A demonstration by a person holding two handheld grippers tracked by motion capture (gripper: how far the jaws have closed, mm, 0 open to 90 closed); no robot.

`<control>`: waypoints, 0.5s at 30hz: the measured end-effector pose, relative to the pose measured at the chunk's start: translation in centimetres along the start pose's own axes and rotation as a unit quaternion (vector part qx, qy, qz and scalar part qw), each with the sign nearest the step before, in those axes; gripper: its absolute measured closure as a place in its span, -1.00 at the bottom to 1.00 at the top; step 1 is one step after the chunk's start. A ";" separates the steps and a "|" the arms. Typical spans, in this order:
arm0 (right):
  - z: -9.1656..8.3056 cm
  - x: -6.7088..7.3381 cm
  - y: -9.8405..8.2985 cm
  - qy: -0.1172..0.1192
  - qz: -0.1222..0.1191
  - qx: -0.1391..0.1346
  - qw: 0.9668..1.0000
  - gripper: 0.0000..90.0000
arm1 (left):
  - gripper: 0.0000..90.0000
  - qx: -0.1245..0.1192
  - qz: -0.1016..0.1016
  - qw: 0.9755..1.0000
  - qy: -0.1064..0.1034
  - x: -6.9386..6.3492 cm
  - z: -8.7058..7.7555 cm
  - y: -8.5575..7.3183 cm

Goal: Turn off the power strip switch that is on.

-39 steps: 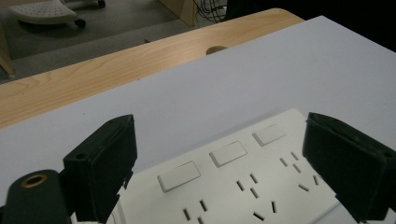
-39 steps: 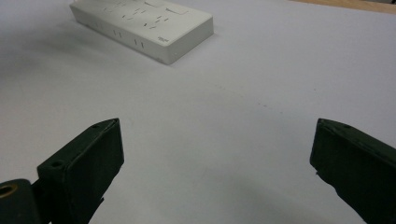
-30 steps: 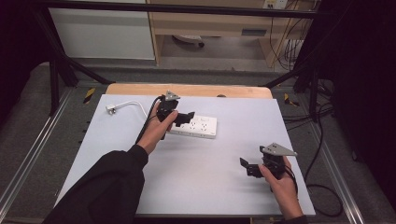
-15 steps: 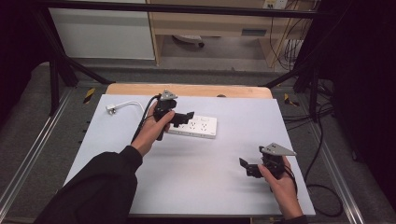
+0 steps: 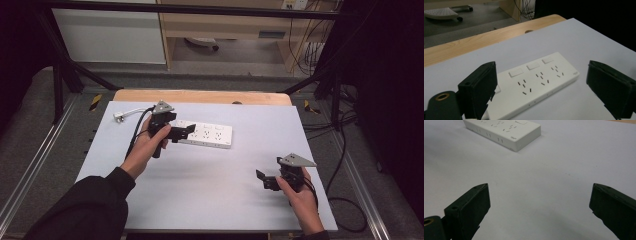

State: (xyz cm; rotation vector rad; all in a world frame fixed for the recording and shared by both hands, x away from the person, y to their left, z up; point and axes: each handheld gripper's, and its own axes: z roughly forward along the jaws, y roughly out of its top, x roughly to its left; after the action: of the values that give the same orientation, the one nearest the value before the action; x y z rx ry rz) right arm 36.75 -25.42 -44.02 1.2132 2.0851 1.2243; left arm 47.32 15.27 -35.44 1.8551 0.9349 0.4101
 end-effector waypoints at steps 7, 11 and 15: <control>0.1 0.0 0.0 -0.006 -0.005 0.000 1.000 -0.91 | -0.78 0.000 -0.014 1.000 0.006 0.6 -2.7 -1.7; 0.2 0.0 0.0 -0.004 -0.005 0.004 1.000 -0.90 | -0.78 -0.011 -0.020 1.000 0.004 0.7 -4.5 -2.6; 0.1 0.0 0.0 -0.005 -0.004 0.005 1.000 -0.89 | -0.78 -0.019 -0.027 0.999 0.006 0.9 -6.4 -3.7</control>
State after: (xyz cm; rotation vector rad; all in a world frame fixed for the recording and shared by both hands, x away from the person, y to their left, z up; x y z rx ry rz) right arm 36.83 -25.34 -44.12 1.2121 2.0893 1.2024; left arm 42.30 20.72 -35.80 1.7915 0.9759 0.4034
